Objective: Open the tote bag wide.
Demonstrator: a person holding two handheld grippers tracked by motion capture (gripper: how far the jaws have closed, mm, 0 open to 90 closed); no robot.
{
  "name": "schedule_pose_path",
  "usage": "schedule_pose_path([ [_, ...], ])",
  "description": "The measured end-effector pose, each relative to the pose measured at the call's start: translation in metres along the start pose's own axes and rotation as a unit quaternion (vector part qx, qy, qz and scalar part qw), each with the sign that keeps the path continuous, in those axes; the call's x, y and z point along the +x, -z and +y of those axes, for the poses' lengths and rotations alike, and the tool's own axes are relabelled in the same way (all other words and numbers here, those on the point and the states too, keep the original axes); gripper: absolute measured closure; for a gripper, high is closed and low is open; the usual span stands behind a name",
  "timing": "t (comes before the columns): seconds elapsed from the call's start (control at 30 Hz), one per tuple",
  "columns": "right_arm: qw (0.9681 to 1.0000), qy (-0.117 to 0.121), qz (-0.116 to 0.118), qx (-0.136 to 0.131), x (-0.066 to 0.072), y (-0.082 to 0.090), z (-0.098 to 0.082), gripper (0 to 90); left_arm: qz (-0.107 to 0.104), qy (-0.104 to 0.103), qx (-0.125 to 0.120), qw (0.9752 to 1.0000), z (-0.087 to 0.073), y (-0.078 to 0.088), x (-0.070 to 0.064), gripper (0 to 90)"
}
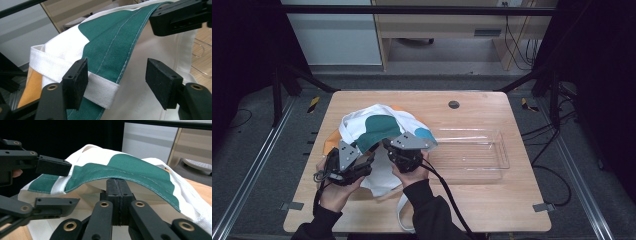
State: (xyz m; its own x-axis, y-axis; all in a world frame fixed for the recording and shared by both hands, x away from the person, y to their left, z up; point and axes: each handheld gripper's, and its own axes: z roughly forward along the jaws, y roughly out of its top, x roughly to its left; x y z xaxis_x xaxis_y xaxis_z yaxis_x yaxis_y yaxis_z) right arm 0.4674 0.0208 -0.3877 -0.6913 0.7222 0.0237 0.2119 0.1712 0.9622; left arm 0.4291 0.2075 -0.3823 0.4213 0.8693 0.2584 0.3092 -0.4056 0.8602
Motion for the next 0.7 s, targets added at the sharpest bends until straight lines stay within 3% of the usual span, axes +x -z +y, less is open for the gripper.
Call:
schedule_pose_path([
  [0.27,1.0,0.0,0.004,-0.001,0.0018,-0.0007,-0.0007,90.0,0.025,0.0,0.01,0.9996,-0.0025,-0.0011,0.0019,48.9],
  [0.53,1.0,0.002,0.009,0.0,0.0023,-0.0001,-0.0009,90.0,0.012,0.003,0.014,0.9998,-0.0042,-0.0009,0.0047,61.1],
  [0.7,1.0,0.004,0.009,0.0,0.0027,0.0002,-0.0016,90.0,0.01,0.0,0.011,0.9999,-0.0019,-0.0003,0.0026,60.1],
])
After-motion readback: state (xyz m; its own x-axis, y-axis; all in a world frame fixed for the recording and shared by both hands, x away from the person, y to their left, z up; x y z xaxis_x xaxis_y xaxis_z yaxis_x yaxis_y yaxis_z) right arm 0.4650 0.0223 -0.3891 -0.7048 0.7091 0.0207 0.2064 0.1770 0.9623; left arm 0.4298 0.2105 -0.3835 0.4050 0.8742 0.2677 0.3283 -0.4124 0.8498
